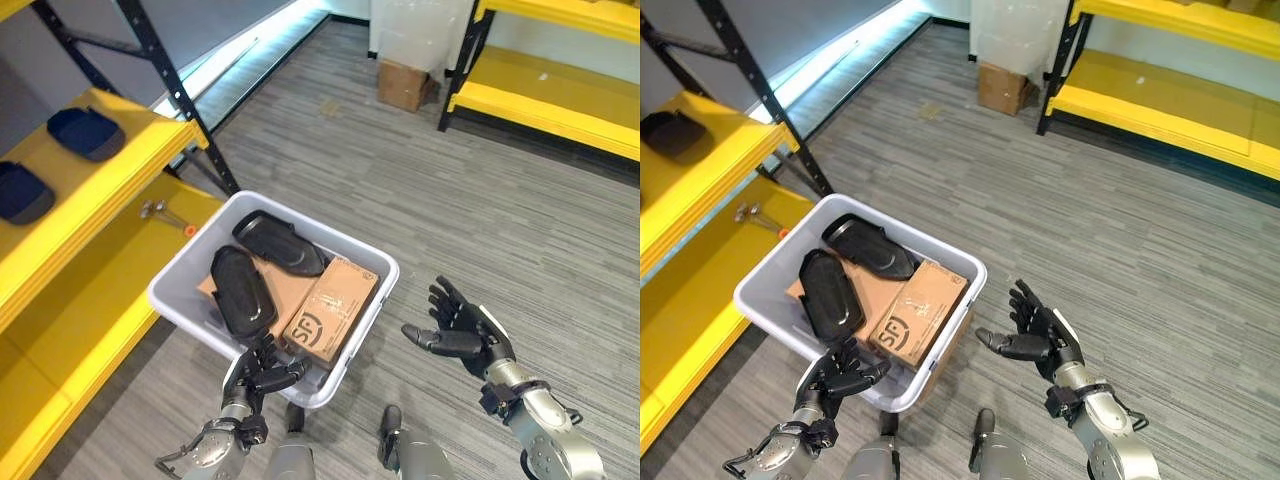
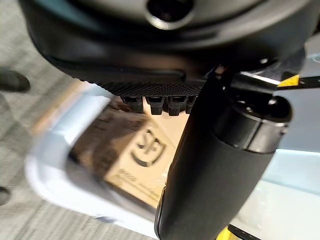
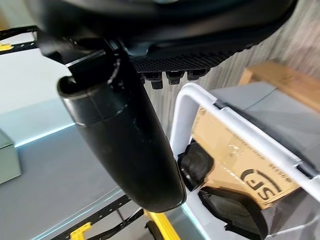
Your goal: Move parts from the plastic box to the shelf.
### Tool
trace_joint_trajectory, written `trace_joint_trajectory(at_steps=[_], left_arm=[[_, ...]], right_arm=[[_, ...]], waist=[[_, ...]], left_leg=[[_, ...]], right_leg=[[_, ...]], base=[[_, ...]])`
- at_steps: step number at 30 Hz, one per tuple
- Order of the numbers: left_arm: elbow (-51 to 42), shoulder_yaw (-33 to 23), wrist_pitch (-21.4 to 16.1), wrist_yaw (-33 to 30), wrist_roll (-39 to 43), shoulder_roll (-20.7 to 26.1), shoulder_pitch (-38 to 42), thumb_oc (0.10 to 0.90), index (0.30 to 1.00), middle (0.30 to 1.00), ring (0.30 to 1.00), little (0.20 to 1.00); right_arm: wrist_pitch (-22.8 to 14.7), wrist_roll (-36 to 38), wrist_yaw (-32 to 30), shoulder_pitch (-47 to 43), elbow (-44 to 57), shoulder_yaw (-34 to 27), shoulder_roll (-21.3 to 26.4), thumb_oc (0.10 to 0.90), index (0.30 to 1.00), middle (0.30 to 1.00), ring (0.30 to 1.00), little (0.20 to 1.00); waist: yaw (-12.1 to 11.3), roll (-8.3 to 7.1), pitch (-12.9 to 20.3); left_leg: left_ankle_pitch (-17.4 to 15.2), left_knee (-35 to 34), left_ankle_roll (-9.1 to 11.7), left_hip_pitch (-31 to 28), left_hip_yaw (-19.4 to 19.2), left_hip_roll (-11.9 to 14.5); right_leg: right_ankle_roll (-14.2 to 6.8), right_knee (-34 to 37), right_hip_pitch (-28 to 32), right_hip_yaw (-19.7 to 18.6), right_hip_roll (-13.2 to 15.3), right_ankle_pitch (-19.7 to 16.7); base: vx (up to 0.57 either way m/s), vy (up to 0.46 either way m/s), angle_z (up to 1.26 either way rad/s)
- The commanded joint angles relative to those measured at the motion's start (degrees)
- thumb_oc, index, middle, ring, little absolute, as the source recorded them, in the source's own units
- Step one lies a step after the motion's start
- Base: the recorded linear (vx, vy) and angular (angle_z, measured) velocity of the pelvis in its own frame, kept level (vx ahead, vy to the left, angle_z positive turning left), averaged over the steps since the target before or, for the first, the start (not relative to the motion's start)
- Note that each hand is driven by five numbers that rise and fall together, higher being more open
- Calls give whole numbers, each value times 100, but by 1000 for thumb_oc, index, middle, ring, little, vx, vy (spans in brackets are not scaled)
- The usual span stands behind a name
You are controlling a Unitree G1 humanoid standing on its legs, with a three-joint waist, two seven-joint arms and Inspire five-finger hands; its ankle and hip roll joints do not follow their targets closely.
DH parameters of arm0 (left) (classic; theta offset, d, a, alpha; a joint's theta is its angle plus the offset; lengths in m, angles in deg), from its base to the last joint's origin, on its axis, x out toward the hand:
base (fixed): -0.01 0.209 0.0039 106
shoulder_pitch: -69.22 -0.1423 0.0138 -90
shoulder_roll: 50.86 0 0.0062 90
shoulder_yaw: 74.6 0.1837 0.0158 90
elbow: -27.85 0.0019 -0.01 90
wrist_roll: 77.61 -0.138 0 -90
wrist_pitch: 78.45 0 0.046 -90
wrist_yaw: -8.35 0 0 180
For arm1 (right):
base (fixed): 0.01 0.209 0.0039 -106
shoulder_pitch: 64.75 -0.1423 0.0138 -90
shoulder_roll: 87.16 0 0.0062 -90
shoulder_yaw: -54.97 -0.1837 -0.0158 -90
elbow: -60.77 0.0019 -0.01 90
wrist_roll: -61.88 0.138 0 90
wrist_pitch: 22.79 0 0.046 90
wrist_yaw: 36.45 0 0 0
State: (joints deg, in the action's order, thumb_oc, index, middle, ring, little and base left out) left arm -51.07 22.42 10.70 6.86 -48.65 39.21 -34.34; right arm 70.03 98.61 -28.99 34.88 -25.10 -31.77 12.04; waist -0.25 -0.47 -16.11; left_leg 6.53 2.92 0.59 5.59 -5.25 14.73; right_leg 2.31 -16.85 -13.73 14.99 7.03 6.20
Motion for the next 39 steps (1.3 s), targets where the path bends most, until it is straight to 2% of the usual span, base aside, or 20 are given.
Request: trace_joint_trajectory(at_steps=[1, 2, 5, 10, 15, 22, 26, 32, 36, 39], left_arm=[[-658, -245, -352, 221, 61, 281, 123, 900, 1000, 1000, 1000, 1000], [-627, -235, -347, 254, 66, 279, 143, 900, 1000, 1000, 1000, 1000], [-632, -224, -367, 251, 68, 303, 135, 900, 1000, 1000, 1000, 1000], [-677, -270, -371, 306, 50, 407, 60, 900, 1000, 1000, 1000, 1000], [-698, -296, -379, 276, 34, 451, 65, 900, 1000, 1000, 1000, 1000], [-705, -349, -351, 249, 24, 485, 32, 900, 1000, 1000, 1000, 1000], [-732, -449, -349, 269, 2, 519, -32, 900, 1000, 1000, 1000, 1000], [-708, -494, -356, 283, 26, 518, -62, 900, 1000, 1000, 1000, 1000], [-702, -520, -365, 272, 30, 508, -68, 900, 1000, 1000, 1000, 1000], [-741, -552, -376, 249, 28, 521, -119, 900, 1000, 1000, 1000, 1000]], right_arm=[[-547, 81, 15, 91, 666, -352, 87, 900, 1000, 1000, 1000, 1000], [-547, 76, -8, 141, 675, -427, 50, 900, 1000, 1000, 1000, 1000], [-542, 29, -24, 201, 680, -489, -49, 900, 1000, 1000, 1000, 1000], [-467, -10, 19, 349, 694, -566, -240, 900, 1000, 1000, 1000, 1000], [-490, -40, -5, 377, 756, -637, -297, 900, 1000, 1000, 1000, 1000], [-581, -284, -132, 250, 919, -785, -211, 900, 1000, 1000, 1000, 1000], [-665, -623, -190, 95, 1046, -877, -4, 900, 1000, 1000, 1000, 1000], [-709, -991, -160, -146, 1265, -838, 312, 900, 1000, 1000, 1000, 1000], [-695, -1222, -137, -281, 1330, -732, 472, 900, 1000, 1000, 1000, 1000], [-645, -1676, -46, -685, 1412, -418, 836, 900, 1000, 1000, 1000, 1000]], waist=[[184, 35, 139], [255, 128, 180], [282, 238, 235], [285, 64, 246], [271, -104, 258], [238, -357, 244], [168, -483, 286], [84, -602, 302], [42, -626, 303], [-73, -649, 333]], left_leg=[[592, -494, 717, -55, 36, 530], [515, -677, 736, -156, -168, 581], [289, -739, 712, -253, -163, 431], [-194, -359, 599, -175, -315, 35], [-298, -289, 556, -90, -365, -96], [-346, -278, 526, -11, -446, -152], [-320, -463, 532, -114, -547, -144], [-287, -551, 553, -230, -617, -89], [-271, -589, 559, -266, -626, -77], [-235, -707, 576, -313, -628, -66]], right_leg=[[-451, 457, 712, 39, 199, 164], [-532, 337, 682, 61, 311, 173], [-653, 365, 655, -73, 447, -2], [-914, 997, 994, -191, 840, -476], [-1023, 1262, 1051, -156, 948, -662], [-1109, 1523, 1068, -159, 952, -853], [-1156, 1678, 1073, -172, 923, -957], [-1169, 1735, 1111, -166, 854, -967], [-1170, 1755, 1128, -172, 835, -965], [-1182, 1854, 1178, -118, 815, -1000]], base=[[30, 200, 39], [69, 231, 38], [73, 290, 4], [67, 240, -16], [27, 121, -12], [14, 42, -3], [20, 7, -8], [23, 1, -7], [0, 0, 0], [11, 2, 1]])
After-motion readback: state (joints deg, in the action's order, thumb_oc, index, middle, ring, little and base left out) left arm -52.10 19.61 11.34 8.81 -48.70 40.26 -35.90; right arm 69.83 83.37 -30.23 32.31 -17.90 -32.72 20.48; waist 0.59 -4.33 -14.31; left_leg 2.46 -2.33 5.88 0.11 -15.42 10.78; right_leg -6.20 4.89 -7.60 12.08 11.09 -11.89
